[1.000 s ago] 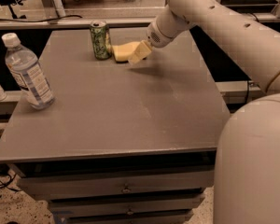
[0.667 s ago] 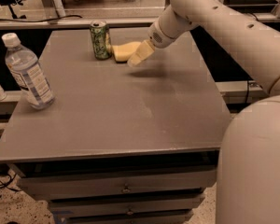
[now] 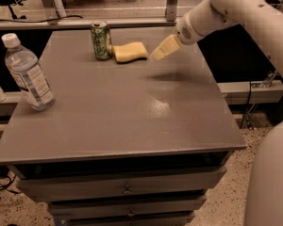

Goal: Move sponge near green can

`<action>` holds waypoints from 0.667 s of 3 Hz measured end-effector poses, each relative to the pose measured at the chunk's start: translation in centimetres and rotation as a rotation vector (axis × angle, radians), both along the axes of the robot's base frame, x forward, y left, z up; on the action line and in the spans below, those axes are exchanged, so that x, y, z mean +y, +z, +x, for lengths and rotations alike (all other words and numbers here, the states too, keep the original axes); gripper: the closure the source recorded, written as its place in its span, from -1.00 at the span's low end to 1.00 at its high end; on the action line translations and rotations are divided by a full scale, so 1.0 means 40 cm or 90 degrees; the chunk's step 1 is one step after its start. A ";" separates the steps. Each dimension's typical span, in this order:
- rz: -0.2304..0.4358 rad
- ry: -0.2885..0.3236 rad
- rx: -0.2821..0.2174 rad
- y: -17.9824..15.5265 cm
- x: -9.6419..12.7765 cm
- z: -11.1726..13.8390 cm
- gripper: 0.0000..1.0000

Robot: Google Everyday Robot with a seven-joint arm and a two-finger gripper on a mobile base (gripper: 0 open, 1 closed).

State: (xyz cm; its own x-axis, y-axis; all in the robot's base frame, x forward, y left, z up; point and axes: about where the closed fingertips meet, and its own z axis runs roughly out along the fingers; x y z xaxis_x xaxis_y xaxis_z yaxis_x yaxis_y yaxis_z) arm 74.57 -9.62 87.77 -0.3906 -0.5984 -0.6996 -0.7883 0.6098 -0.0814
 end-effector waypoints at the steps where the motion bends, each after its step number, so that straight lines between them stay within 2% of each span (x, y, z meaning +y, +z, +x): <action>1: 0.045 0.021 -0.028 0.073 -0.096 -0.033 -1.00; 2: 0.066 0.056 -0.040 0.135 -0.145 -0.082 -1.00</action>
Offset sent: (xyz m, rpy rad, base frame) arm -0.0628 -0.0901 0.0930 0.1394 -0.0851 0.1555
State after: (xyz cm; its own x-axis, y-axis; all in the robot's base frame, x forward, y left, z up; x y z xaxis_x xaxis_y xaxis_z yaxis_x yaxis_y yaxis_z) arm 71.28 -15.42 93.16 -0.2941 -0.5509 -0.7810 -0.8342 0.5468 -0.0716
